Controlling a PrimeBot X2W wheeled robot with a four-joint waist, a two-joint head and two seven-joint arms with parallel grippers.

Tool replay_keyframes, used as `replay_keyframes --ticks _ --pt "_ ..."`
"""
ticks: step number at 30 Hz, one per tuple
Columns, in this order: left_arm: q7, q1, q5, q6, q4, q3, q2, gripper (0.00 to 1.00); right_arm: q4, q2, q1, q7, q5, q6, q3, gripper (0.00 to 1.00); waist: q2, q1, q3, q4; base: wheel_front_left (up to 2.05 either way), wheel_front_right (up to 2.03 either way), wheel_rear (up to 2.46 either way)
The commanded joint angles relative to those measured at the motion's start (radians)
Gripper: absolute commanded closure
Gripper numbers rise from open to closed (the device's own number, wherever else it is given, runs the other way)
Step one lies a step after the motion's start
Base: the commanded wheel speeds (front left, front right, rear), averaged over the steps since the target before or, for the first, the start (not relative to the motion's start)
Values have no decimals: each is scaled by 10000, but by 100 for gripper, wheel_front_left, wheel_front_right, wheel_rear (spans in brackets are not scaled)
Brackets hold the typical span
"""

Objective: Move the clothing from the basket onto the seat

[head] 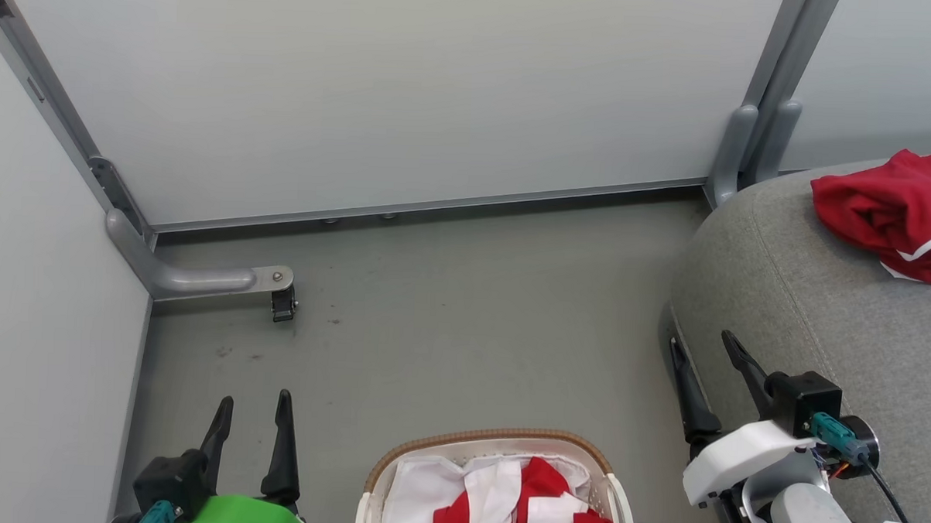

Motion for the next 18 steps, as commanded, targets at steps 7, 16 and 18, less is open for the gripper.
replay_keyframes --ticks 7,16,18 --pt "-5 118 -3 -17 26 25 6 0 34 -43 74 -25 57 -10 -17 0 0 1 -28 -7 0 0 0" --pt "-5 128 2 -24 5 7 6 0 43 -42 77 -25 81 -10 35 0 0 1 -37 -29 0 0 0" --pt "-5 127 9 -15 13 -2 6 0 48 -42 77 -25 82 -10 40 0 0 1 -39 -31 0 0 0"
